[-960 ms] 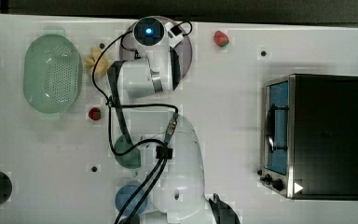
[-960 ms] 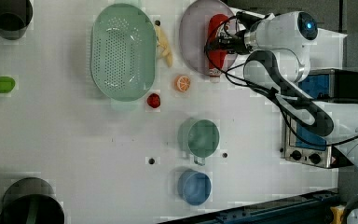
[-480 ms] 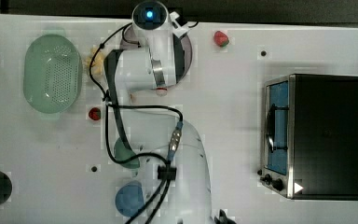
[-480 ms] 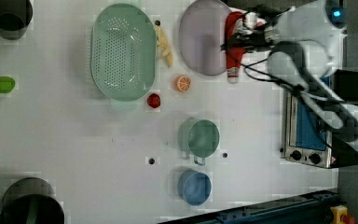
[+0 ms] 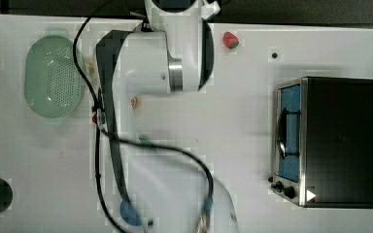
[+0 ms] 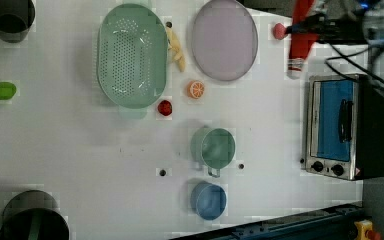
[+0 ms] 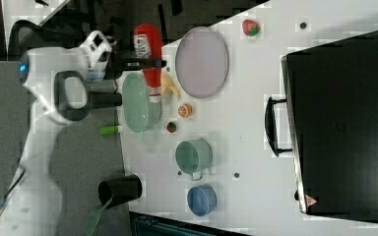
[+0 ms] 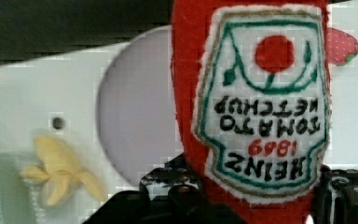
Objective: Pick ketchup from plate and place it on table.
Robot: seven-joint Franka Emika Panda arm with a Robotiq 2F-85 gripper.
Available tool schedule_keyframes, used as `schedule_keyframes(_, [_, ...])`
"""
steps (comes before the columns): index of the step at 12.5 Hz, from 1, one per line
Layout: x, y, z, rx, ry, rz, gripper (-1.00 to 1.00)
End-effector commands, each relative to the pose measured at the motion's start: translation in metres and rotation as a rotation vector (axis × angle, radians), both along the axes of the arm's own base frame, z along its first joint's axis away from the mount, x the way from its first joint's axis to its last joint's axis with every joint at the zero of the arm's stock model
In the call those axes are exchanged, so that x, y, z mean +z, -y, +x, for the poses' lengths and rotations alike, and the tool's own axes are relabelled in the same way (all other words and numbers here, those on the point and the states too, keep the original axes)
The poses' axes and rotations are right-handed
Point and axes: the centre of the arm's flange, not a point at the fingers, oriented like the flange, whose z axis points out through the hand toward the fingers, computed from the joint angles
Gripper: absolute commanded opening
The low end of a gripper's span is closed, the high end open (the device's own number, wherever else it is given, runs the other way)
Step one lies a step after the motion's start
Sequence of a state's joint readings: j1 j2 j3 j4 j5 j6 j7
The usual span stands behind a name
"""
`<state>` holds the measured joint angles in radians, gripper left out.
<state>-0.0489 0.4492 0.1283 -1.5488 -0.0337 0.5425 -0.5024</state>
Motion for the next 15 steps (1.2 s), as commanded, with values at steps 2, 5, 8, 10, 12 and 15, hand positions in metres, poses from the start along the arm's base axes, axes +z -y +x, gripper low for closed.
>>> schedule_keyframes(2, [0.011,0.056,-0.048,-0.078,-0.047,0.000,0.19])
schedule_keyframes(5, [0.002,0.070,-0.098,-0.105,-0.086,-0.019,0.19])
schedule_keyframes(8, [-0.033,0.071,-0.145,-0.111,-0.115,-0.029,0.19])
schedule_keyframes(10, [-0.069,0.070,-0.167,-0.113,-0.141,-0.029,0.19])
schedule_keyframes(12, [-0.105,0.072,-0.184,-0.118,-0.163,-0.026,0.19])
schedule_keyframes(15, [-0.152,0.072,-0.198,-0.118,-0.197,-0.019,0.19])
